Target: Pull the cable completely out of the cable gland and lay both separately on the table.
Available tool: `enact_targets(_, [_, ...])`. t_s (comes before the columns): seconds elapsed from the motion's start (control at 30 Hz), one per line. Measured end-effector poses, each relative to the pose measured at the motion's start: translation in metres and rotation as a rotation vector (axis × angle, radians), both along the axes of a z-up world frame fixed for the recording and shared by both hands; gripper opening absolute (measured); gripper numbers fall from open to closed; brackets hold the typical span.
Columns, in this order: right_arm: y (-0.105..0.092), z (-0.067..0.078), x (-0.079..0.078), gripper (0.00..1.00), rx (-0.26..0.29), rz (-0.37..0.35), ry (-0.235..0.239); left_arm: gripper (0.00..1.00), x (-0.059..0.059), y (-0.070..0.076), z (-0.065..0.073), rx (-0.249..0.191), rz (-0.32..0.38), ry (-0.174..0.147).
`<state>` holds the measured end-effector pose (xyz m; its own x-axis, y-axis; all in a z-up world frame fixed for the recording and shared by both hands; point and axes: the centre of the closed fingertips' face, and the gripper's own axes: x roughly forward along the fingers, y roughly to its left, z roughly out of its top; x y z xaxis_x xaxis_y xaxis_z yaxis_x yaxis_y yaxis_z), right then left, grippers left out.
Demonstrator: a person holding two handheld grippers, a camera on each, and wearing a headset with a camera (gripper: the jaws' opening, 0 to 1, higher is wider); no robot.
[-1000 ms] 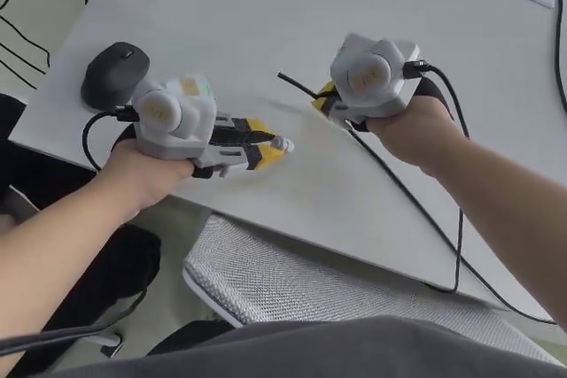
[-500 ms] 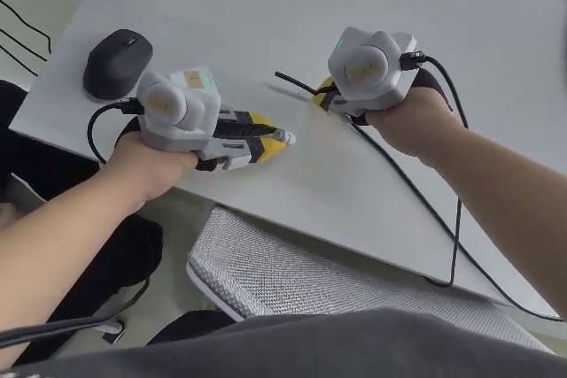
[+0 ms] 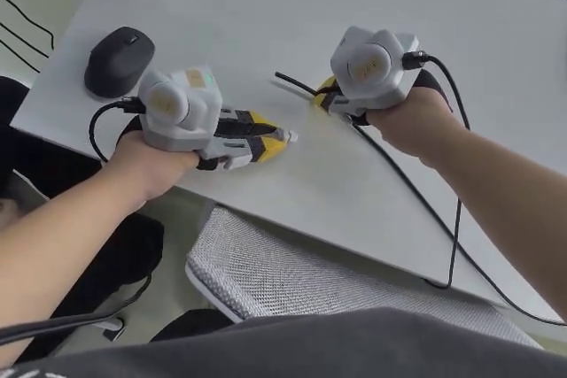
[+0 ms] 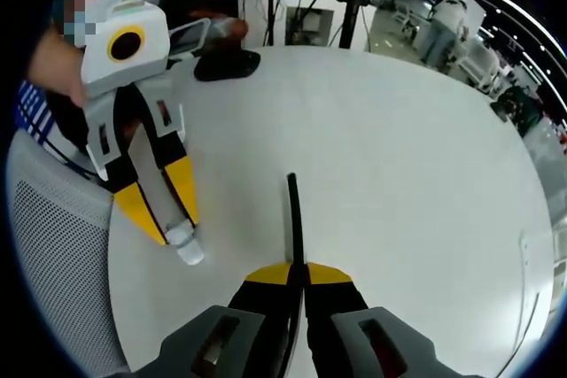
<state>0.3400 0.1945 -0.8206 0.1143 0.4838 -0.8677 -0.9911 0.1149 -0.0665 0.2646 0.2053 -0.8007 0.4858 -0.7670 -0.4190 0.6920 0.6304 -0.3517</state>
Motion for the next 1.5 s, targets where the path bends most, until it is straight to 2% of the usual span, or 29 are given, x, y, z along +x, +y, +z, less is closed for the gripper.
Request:
enact_targets(0.23, [0.001,0.0,0.0,0.0,0.006,-0.015,0.013,0.16,0.001,0.004,0.0,-0.001,0.006,0.0])
enact_targets(0.4, [0.0,0.001,0.001,0.0,0.024,-0.046,0.041,0.16,-0.001,0.005,-0.003,0.015,-0.008,0.001])
enact_targets(0.6, [0.0,0.001,0.0,0.01,0.04,-0.051,0.049,0.16,0.001,0.006,-0.004,0.025,0.0,-0.007])
enact_targets(0.7, [0.0,0.001,0.002,0.0,0.055,-0.062,0.053,0.16,0.001,0.006,-0.005,0.029,0.003,-0.003])
enact_targets(0.8, [0.0,0.002,0.002,0.01,0.08,-0.092,0.078,0.16,0.0,0.006,-0.006,0.037,-0.004,-0.006])
enact_targets(0.97, [0.001,0.002,0.001,0.01,0.086,-0.092,0.069,0.17,0.0,0.007,-0.006,0.035,0.002,0.005])
enact_targets(1.03, [0.001,0.002,0.001,0.02,0.084,-0.088,0.061,0.17,0.0,0.007,-0.006,0.037,0.001,-0.005])
enact_targets(1.23, [0.002,0.002,0.001,0.09,0.083,-0.089,0.039,0.19,0.0,0.006,-0.005,0.032,0.0,-0.004])
enact_targets(1.3, [0.002,0.005,0.002,0.1,0.102,-0.115,0.038,0.21,0.001,0.006,-0.003,0.024,0.005,-0.005])
enact_targets(1.33, [0.002,0.006,0.003,0.12,0.108,-0.122,0.038,0.21,0.002,0.006,-0.002,0.03,0.004,-0.017])
enact_targets(1.5, [-0.002,0.015,0.005,0.16,0.122,-0.132,0.025,0.23,0.003,0.006,0.002,0.025,0.015,-0.017])
